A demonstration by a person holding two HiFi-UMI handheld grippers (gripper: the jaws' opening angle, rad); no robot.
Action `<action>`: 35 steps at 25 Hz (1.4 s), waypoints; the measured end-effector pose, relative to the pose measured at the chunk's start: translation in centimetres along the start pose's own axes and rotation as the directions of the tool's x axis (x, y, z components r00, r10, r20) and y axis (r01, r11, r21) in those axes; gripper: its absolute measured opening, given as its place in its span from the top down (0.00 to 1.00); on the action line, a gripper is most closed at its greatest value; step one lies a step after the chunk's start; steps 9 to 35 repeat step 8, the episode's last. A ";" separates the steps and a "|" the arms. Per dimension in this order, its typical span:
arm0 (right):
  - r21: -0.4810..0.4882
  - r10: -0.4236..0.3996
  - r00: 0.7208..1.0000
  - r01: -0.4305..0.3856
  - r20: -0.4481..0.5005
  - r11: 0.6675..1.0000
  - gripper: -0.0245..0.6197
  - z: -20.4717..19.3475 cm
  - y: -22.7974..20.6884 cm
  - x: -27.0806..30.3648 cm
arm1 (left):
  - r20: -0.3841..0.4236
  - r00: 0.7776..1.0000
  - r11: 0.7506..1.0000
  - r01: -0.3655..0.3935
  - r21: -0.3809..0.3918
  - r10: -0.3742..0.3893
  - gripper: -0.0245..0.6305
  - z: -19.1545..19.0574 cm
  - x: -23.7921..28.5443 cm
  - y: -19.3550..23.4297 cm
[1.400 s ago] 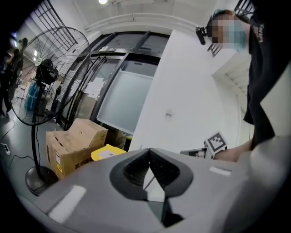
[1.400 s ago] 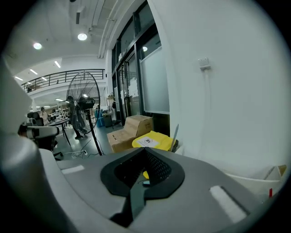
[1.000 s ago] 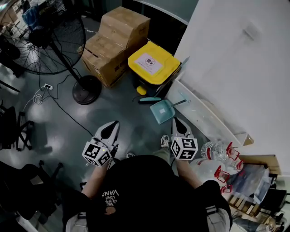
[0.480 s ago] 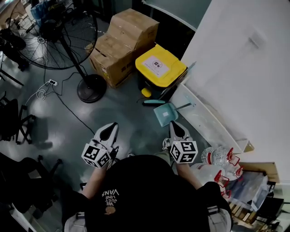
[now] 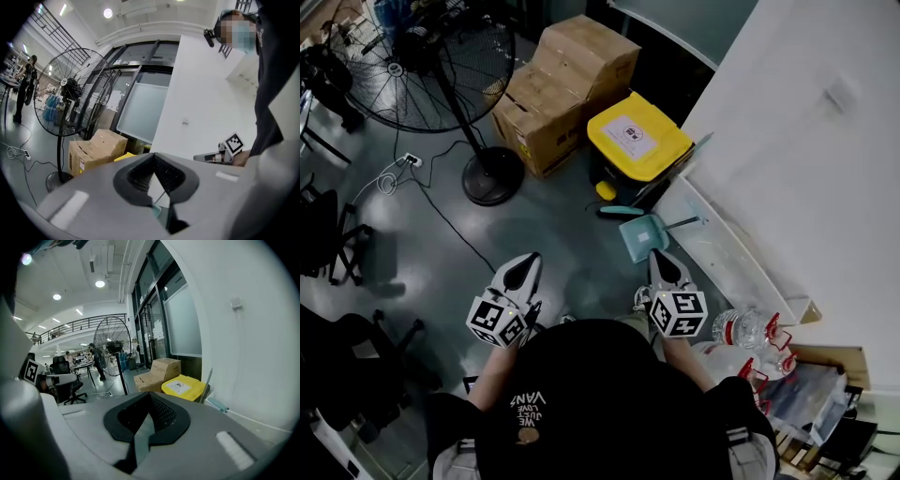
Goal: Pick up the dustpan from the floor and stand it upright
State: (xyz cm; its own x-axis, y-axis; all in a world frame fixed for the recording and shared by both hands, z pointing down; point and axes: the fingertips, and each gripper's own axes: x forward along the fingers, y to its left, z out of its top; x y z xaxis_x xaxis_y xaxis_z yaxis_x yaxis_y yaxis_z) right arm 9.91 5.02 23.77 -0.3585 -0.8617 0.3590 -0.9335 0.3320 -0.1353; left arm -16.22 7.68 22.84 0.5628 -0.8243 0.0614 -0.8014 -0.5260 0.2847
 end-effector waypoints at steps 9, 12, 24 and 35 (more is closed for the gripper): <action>0.000 0.002 1.000 -0.002 0.002 1.000 0.96 0.0 0.1 0.1 | 0.008 1.000 1.000 -0.006 -0.007 0.006 0.88 -0.2 0.0 0.0; 0.000 0.002 1.000 -0.002 0.002 1.000 0.96 0.0 0.1 0.1 | 0.008 1.000 1.000 -0.006 -0.007 0.006 0.88 -0.2 0.0 0.0; 0.000 0.002 1.000 -0.002 0.002 1.000 0.96 0.0 0.1 0.1 | 0.008 1.000 1.000 -0.006 -0.007 0.006 0.88 -0.2 0.0 0.0; 0.000 0.002 1.000 -0.002 0.002 1.000 0.96 0.0 0.1 0.1 | 0.008 1.000 1.000 -0.006 -0.007 0.006 0.88 -0.2 0.0 0.0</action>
